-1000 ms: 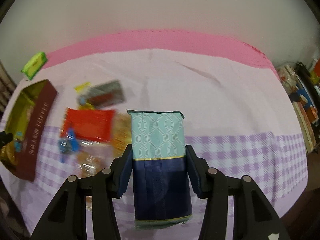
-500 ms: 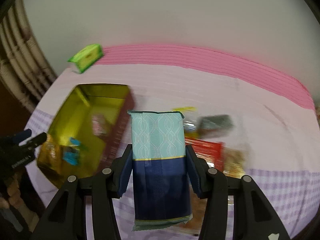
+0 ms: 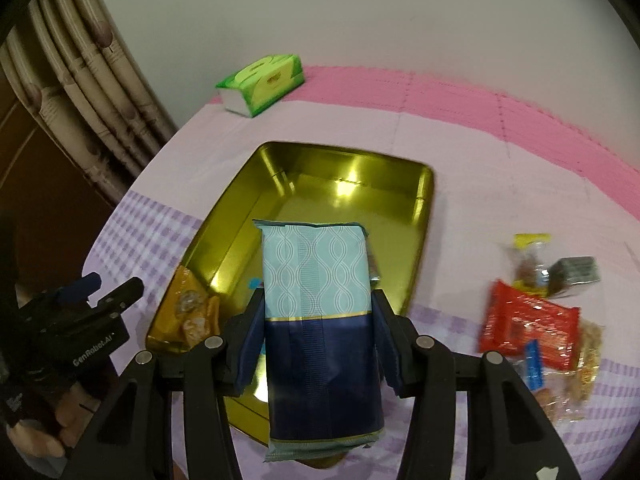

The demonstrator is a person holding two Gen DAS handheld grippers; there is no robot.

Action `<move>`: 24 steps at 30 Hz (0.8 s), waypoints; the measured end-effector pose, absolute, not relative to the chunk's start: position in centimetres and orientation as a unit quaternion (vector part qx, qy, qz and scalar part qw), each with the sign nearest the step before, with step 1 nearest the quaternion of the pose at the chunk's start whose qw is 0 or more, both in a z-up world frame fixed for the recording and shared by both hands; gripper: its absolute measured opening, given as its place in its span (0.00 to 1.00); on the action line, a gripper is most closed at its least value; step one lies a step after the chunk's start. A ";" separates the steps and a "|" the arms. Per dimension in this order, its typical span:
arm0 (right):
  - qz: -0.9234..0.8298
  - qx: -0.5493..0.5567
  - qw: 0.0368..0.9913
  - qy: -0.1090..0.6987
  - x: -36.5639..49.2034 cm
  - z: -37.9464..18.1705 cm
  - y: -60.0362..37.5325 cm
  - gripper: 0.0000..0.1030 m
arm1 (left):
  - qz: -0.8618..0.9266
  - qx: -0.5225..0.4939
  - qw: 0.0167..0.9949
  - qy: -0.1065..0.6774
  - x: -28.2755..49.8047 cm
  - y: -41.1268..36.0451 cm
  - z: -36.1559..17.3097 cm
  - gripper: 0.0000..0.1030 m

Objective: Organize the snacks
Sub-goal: 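Lower the teal-and-navy box into the gold tin with right gripper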

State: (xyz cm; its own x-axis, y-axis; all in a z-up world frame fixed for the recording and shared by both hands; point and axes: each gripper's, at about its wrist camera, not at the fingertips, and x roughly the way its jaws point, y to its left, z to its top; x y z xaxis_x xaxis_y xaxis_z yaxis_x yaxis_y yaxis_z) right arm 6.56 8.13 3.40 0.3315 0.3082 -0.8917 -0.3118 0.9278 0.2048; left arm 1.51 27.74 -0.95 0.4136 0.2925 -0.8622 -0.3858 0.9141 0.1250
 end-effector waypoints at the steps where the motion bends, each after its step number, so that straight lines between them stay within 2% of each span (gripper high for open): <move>1: 0.191 0.000 0.814 0.549 6.6 3.2 8.5 0.46 | 0.204 -0.042 0.839 0.503 1.6 27.7 -1.0 0.64; 24: 0.155 -0.028 0.806 0.570 7.5 -0.7 10.7 0.46 | 0.196 -0.050 0.836 0.509 1.9 28.1 -1.6 0.65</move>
State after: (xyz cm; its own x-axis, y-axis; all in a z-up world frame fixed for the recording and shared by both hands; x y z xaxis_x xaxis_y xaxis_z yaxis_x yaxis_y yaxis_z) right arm 7.55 10.74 -0.65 0.3013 0.2179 -0.9283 -0.2808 0.9506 0.1321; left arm 1.91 28.14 -1.60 0.4043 0.2762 -0.8719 -0.3785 0.9184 0.1154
